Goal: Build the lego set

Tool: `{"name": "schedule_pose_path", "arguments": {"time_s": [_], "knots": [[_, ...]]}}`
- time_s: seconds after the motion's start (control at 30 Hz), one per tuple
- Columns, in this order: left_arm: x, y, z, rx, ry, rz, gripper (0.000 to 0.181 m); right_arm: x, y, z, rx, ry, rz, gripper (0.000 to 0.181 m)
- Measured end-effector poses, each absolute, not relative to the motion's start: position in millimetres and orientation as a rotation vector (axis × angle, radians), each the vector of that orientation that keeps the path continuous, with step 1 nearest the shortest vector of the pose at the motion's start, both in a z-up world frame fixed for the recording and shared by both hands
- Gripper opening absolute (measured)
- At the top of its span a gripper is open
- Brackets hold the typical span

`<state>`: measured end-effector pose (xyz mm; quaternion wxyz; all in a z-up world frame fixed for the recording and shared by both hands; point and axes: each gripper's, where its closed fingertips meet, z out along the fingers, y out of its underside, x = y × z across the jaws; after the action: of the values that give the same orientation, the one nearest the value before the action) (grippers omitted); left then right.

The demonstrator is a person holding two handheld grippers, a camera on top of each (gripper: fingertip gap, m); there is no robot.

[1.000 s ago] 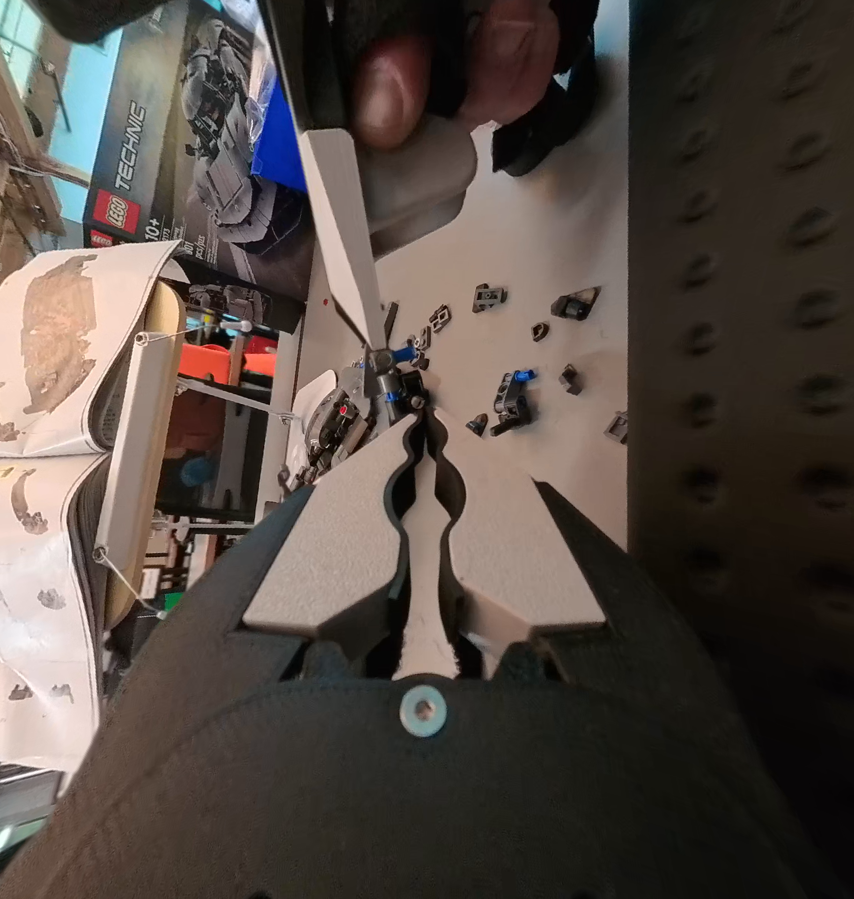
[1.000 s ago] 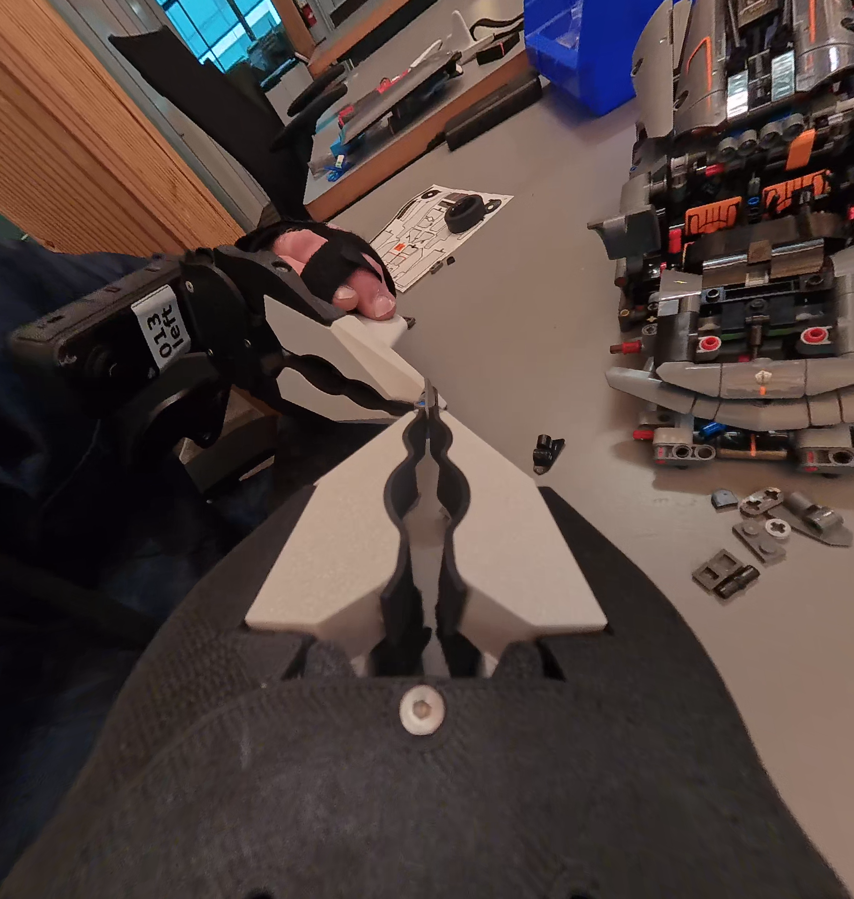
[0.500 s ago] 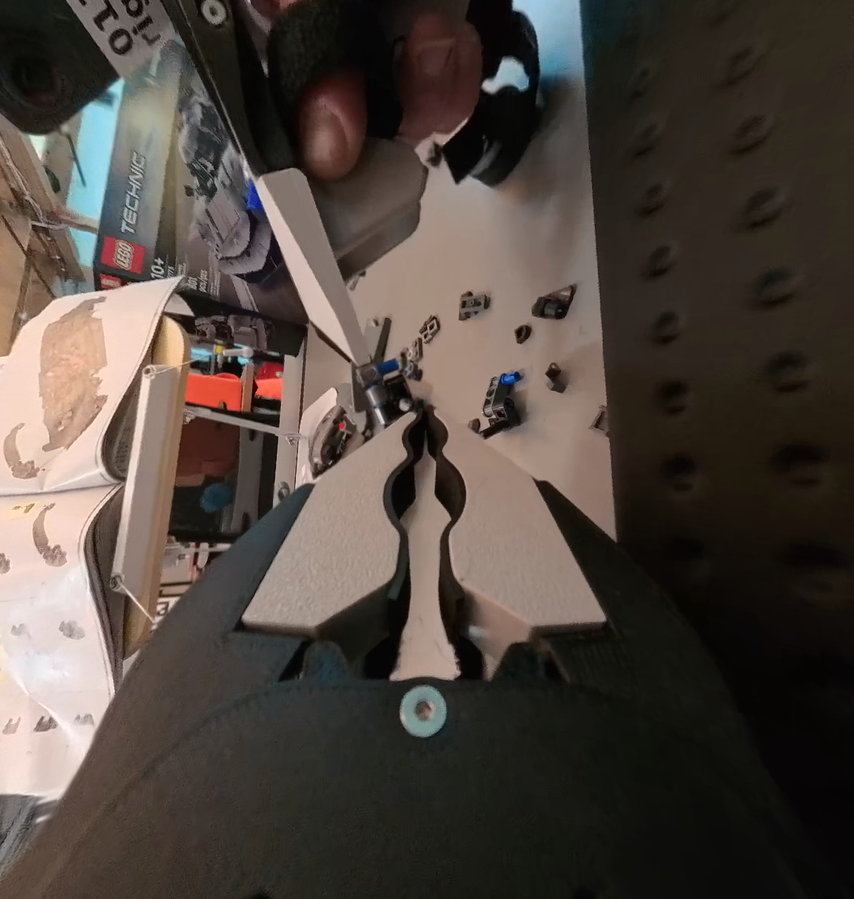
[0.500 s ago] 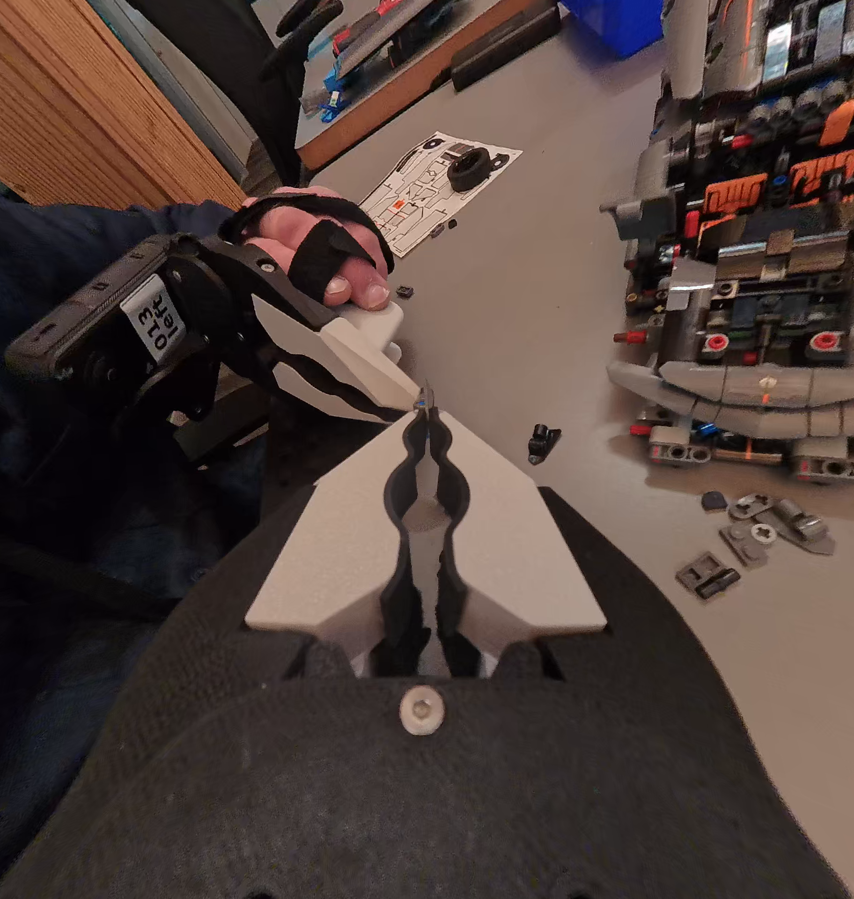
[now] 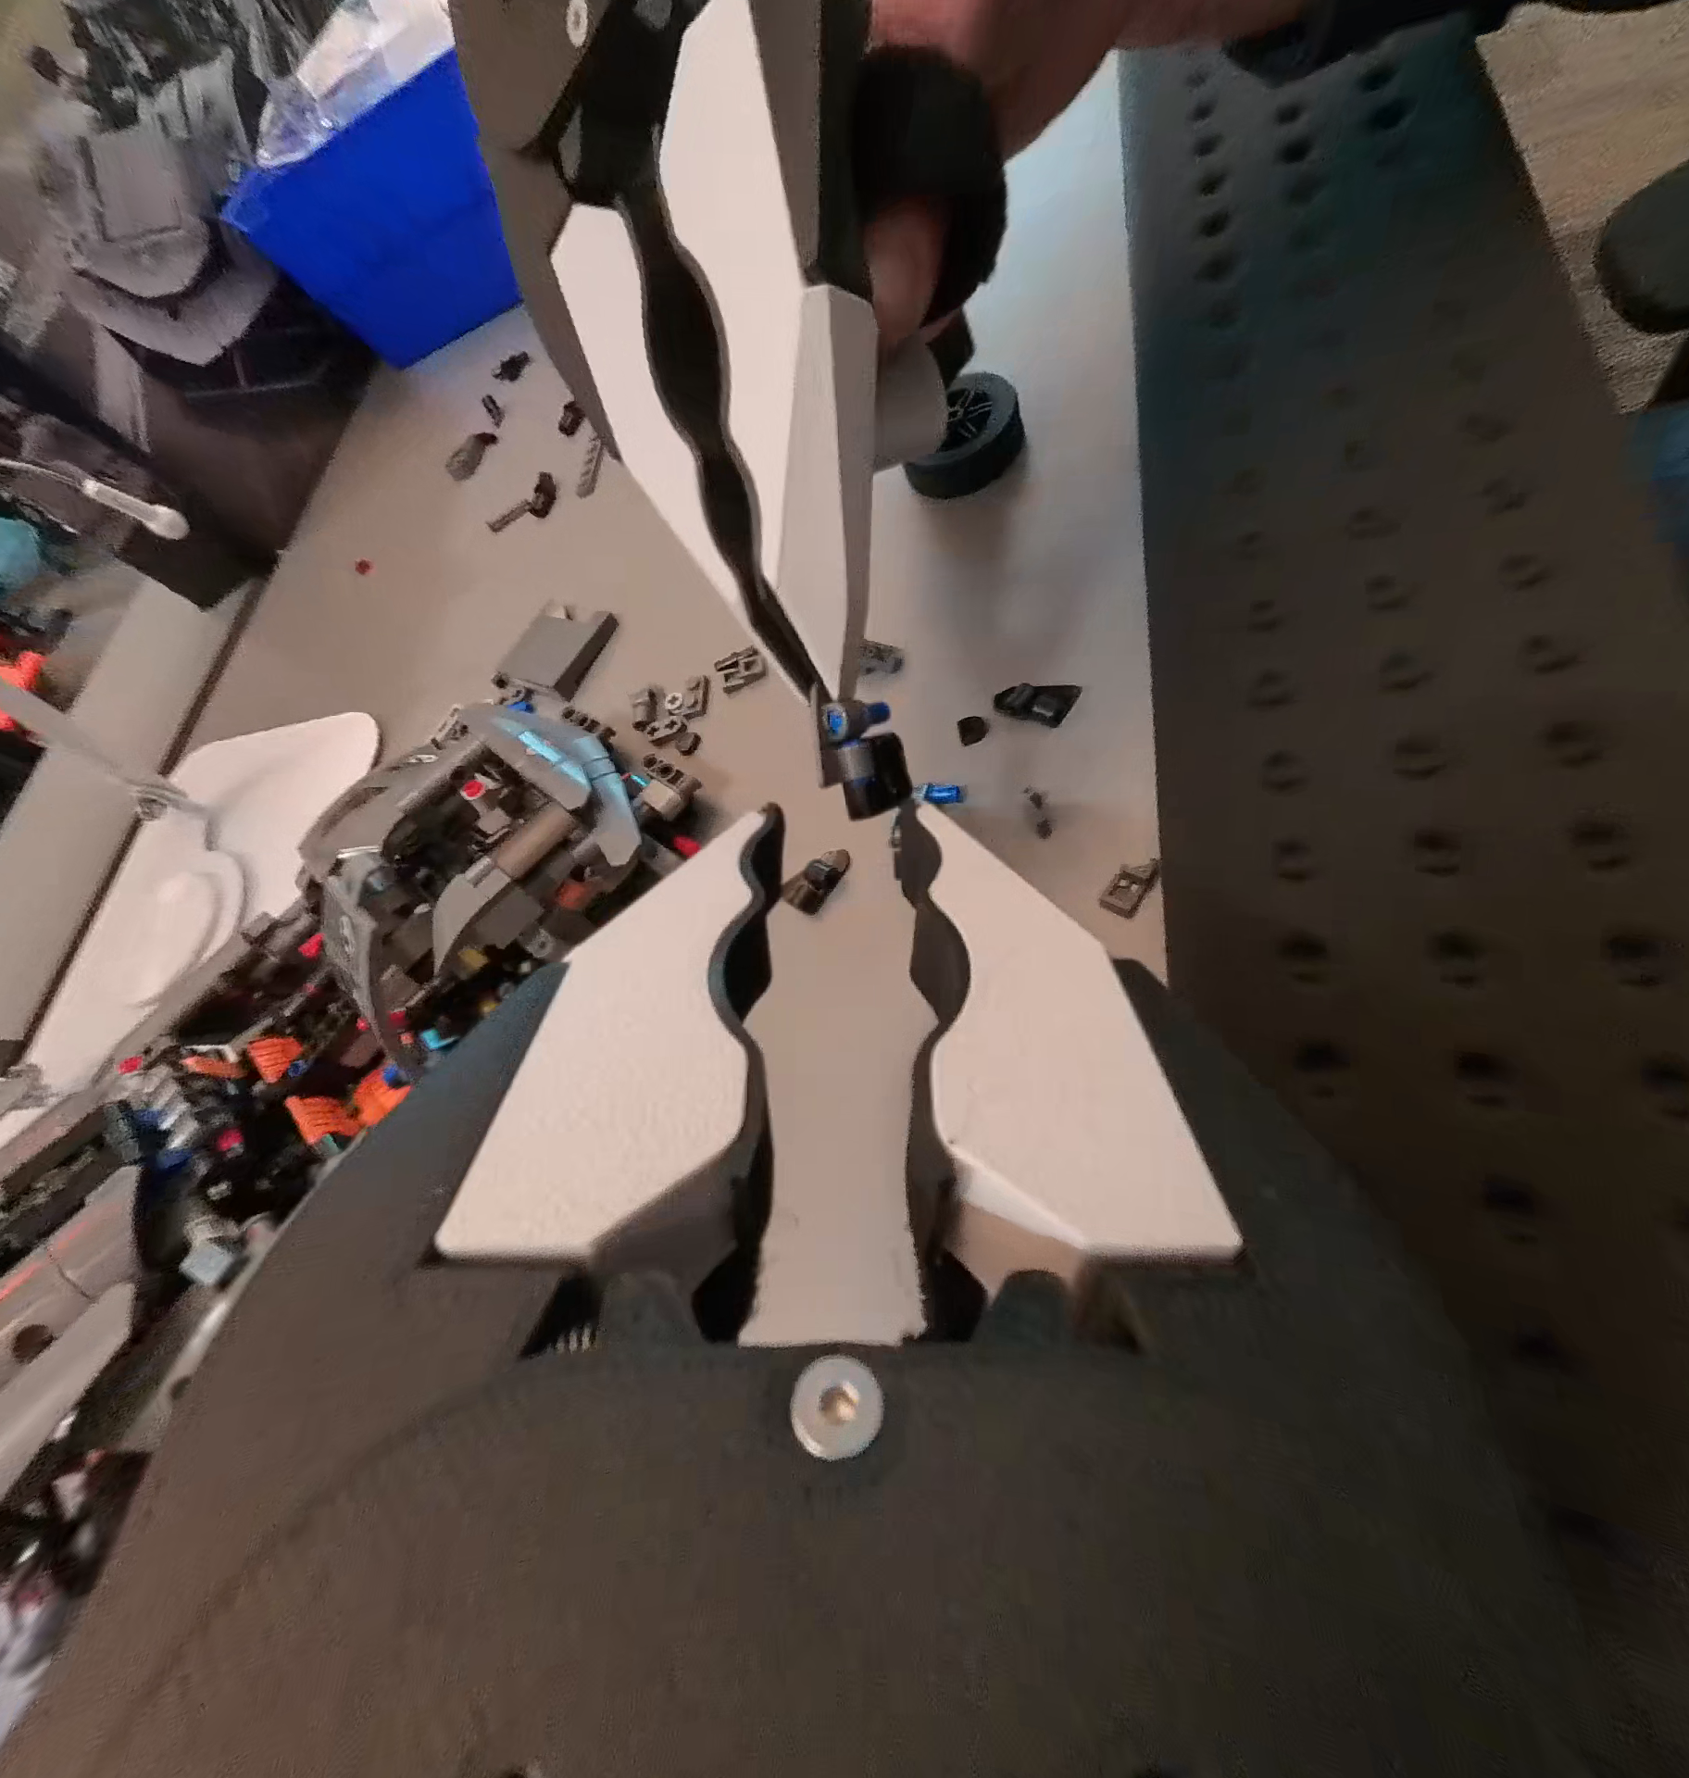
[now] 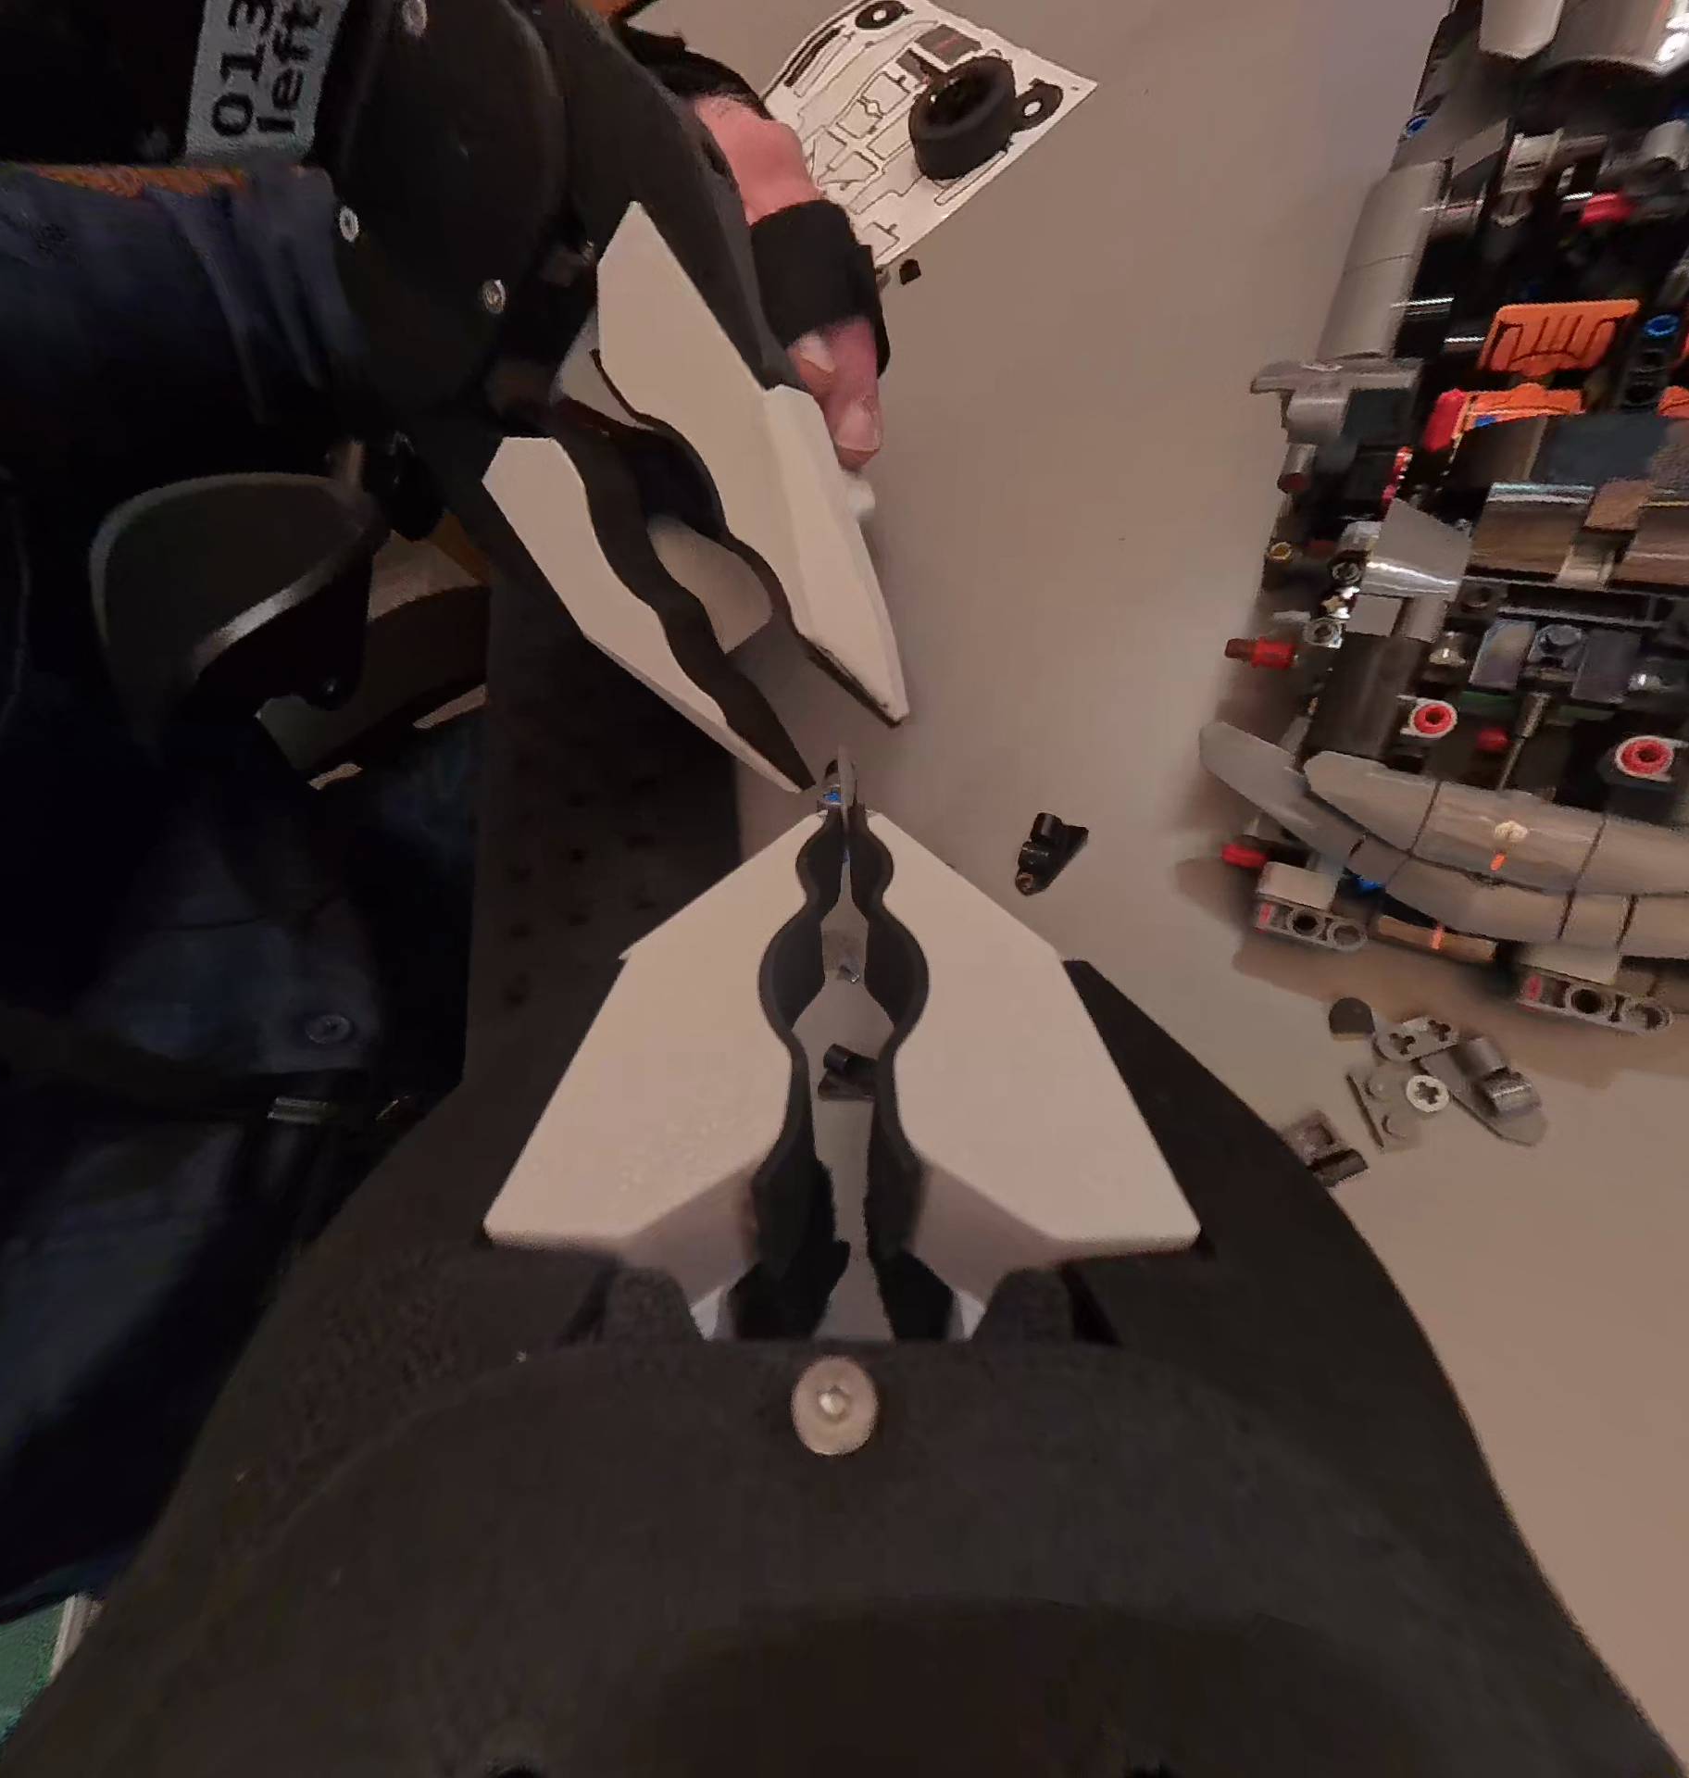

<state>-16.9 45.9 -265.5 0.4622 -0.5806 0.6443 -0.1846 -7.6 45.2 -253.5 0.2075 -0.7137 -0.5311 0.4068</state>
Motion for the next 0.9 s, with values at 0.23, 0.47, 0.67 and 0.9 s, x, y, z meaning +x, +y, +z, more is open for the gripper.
{"name": "schedule_pose_path", "arguments": {"time_s": [0.23, 0.47, 0.67, 0.9], "knots": [[-13.2, 41.3, -270.1, -1.507, 1.581, -0.645, 0.008, -11.1, 45.2, -250.4, -1.975, -1.588, 1.049, 0.000], [-13.3, 43.9, -263.8, -1.579, 1.499, -0.858, 0.012, -13.8, 45.1, -248.3, -1.956, -1.687, 1.000, 0.000], [-16.1, 47.4, -261.7, -1.593, 1.477, -0.895, 0.004, -15.3, 51.5, -252.7, -1.955, -1.676, 0.946, 0.000], [-24.7, 60.2, -270.2, -1.705, 1.409, -0.946, 0.004, 6.9, 50.7, -285.3, -2.032, -1.688, 0.841, 0.016]]}}
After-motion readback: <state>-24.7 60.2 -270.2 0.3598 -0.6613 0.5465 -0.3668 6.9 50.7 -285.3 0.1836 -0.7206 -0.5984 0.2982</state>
